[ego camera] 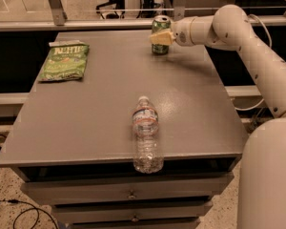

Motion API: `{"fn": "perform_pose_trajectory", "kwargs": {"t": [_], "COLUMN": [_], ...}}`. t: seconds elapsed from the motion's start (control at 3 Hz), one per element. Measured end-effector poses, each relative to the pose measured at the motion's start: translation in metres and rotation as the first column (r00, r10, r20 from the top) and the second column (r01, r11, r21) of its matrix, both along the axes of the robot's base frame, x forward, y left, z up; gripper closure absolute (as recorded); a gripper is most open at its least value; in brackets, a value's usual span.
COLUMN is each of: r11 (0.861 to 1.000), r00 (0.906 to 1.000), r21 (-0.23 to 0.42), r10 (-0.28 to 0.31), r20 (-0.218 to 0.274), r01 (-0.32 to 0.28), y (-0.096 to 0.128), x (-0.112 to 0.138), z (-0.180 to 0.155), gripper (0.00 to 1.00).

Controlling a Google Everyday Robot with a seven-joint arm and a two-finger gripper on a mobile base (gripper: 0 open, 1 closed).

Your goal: Move green can near water bottle

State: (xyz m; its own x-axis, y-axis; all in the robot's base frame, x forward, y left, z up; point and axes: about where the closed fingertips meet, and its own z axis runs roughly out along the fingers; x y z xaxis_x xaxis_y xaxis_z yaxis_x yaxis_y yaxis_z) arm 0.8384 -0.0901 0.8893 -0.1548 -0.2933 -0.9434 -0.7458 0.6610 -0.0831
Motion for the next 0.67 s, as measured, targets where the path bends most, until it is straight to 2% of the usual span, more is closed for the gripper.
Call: {"fn": "perform_pose_trajectory", "kwargs": {"t": [0.67], "r11": [0.999], "r00": [0.9995], "r21": [0.042], "r10": [0.031], "r20": [-0.001], "r01": [-0.031], "y": [0.002], "x": [-0.028], "z": [0.010], "gripper": [1.00]}}
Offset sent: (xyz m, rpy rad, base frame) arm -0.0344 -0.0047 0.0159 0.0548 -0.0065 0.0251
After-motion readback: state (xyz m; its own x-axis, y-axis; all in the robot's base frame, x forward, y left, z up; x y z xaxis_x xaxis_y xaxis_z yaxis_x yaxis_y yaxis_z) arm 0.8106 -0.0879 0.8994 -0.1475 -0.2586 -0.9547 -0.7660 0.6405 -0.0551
